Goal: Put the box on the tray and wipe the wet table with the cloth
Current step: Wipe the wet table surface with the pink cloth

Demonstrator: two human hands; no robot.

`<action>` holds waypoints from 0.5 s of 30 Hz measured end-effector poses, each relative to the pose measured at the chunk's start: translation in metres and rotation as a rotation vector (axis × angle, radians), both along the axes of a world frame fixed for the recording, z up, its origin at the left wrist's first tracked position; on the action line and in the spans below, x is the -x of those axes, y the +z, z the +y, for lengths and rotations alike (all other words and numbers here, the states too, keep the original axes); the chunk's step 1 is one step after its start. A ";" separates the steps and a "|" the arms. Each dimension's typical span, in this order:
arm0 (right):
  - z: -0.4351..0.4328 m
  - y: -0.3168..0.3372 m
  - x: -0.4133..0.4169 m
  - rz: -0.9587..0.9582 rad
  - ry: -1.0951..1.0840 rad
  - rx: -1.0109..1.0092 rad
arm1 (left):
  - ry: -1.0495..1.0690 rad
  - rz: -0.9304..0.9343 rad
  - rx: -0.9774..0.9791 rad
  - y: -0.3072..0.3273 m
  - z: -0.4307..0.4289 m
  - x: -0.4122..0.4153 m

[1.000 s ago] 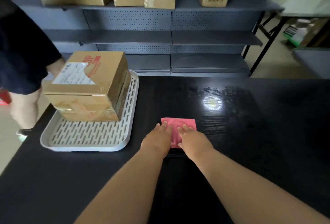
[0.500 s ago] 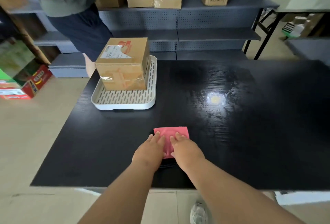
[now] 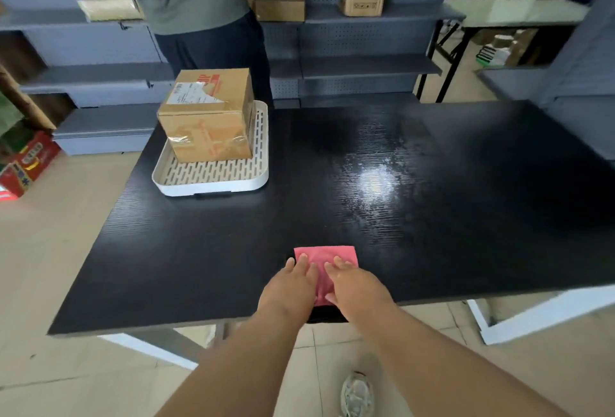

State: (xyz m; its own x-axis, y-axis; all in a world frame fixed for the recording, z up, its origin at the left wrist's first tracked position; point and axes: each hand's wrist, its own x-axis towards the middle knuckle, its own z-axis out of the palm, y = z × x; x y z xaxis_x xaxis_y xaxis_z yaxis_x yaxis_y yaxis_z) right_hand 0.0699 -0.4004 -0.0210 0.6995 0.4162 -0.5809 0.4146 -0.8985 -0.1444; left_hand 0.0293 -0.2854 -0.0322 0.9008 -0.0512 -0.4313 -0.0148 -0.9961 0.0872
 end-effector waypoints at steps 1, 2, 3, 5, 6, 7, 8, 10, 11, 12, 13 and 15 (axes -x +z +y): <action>-0.010 0.000 -0.003 0.000 -0.025 0.012 | -0.031 0.000 0.000 0.000 -0.010 -0.005; -0.019 0.000 -0.007 0.000 -0.050 0.027 | -0.062 -0.003 0.003 0.000 -0.019 -0.010; -0.029 -0.001 -0.011 -0.003 -0.074 0.040 | -0.087 -0.007 0.011 -0.001 -0.029 -0.016; -0.046 -0.001 -0.019 -0.015 -0.129 0.050 | -0.112 -0.019 0.034 -0.003 -0.044 -0.029; -0.053 0.000 -0.024 -0.019 -0.147 0.055 | -0.122 -0.023 0.045 -0.004 -0.050 -0.036; -0.058 0.000 -0.030 -0.019 -0.153 0.065 | -0.132 -0.023 0.053 -0.005 -0.054 -0.043; -0.061 0.001 -0.037 -0.015 -0.154 0.078 | -0.141 -0.021 0.058 -0.006 -0.058 -0.051; -0.063 0.005 -0.055 0.019 -0.157 0.101 | -0.152 -0.027 0.064 -0.007 -0.062 -0.067; -0.063 0.007 -0.065 0.035 -0.157 0.111 | -0.154 -0.036 0.067 -0.007 -0.063 -0.076; -0.061 0.008 -0.076 0.047 -0.155 0.124 | -0.153 -0.045 0.069 -0.007 -0.064 -0.085; -0.060 0.009 -0.089 0.060 -0.160 0.138 | -0.150 -0.050 0.073 -0.007 -0.064 -0.095; -0.057 0.007 -0.117 0.093 -0.180 0.152 | -0.142 -0.052 0.085 -0.007 -0.063 -0.119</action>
State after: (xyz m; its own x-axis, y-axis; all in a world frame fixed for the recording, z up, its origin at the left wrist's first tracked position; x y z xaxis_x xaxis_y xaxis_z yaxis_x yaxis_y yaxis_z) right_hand 0.1865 -0.4572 -0.0141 0.6952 0.1927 -0.6925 0.2370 -0.9710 -0.0322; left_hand 0.1480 -0.3484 -0.0390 0.9027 -0.2144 -0.3730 -0.1620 -0.9726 0.1669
